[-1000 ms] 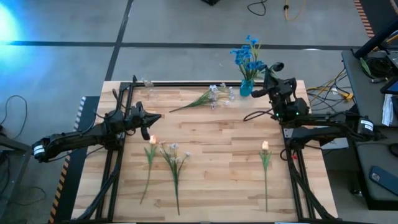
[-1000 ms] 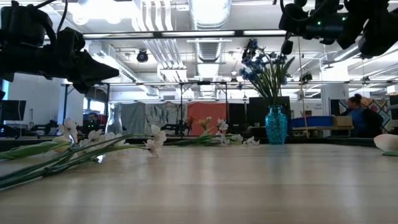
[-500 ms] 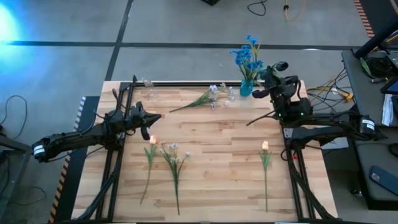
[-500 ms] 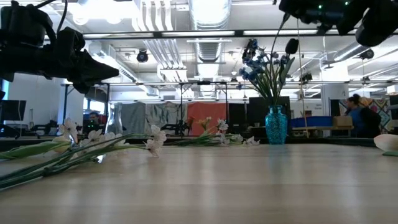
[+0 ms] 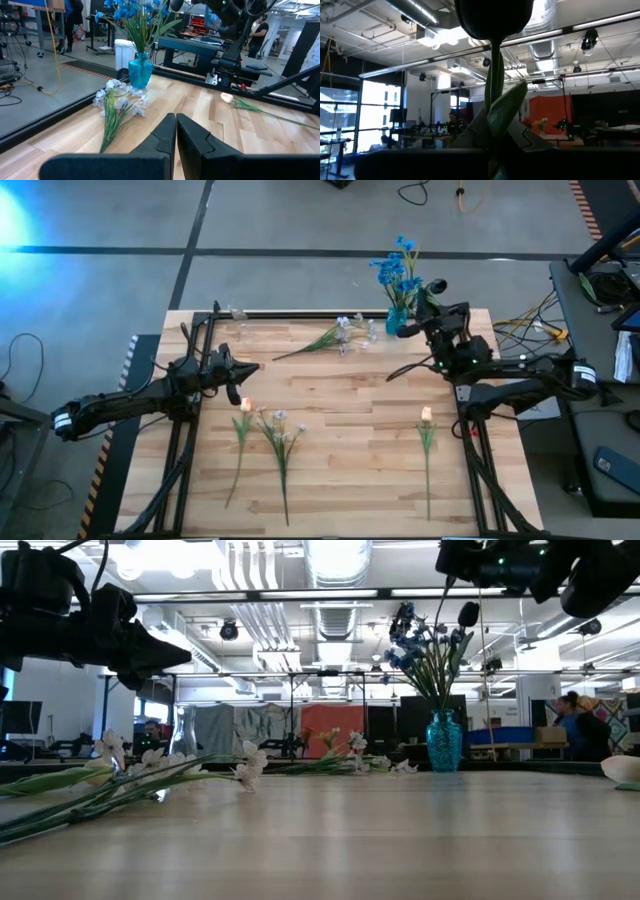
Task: Sort flowers into vase by color
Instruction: Put the black flower into the blue vase
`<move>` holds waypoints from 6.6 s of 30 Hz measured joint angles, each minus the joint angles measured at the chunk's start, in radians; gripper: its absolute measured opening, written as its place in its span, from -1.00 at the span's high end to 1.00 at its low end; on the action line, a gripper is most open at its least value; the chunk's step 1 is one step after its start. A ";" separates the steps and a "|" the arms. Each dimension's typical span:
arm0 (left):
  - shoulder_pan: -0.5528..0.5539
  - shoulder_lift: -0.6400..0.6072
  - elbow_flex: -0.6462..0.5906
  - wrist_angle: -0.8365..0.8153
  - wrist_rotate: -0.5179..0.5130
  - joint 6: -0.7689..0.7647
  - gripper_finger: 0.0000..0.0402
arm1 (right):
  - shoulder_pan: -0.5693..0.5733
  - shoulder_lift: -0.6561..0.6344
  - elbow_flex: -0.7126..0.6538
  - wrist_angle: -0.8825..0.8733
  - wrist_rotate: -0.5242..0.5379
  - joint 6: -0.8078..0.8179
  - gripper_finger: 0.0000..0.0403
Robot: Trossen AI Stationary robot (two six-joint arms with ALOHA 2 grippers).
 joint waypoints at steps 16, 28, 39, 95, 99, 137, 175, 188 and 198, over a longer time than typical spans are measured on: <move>0.000 0.002 0.000 0.000 0.005 0.000 1.00 | -0.052 0.180 -0.001 0.104 0.012 -0.032 0.96; 0.000 0.002 0.000 0.000 0.006 0.003 1.00 | -0.055 0.236 -0.001 0.096 0.077 -0.032 0.85; 0.000 0.002 0.000 0.000 0.007 0.003 1.00 | -0.055 0.250 0.019 0.019 0.133 -0.038 0.71; 0.000 0.002 0.000 -0.001 0.028 0.003 1.00 | -0.018 0.243 0.569 -1.482 0.254 0.316 0.94; 0.000 0.002 0.000 -0.001 0.028 0.003 1.00 | -0.030 0.243 0.548 -1.482 0.254 0.345 0.95; 0.000 0.002 0.000 -0.001 0.033 0.000 1.00 | 0.021 0.220 0.618 -1.617 0.201 0.264 0.23; 0.000 0.002 0.000 -0.001 0.033 0.000 1.00 | -0.053 0.226 0.566 -1.613 0.103 0.325 0.72; 0.000 0.002 0.000 -0.001 0.033 0.000 1.00 | -0.052 0.226 0.711 -1.798 0.101 0.371 0.10; 0.000 0.002 0.000 -0.001 0.033 0.004 1.00 | -0.042 0.226 0.922 -2.090 0.064 0.459 0.00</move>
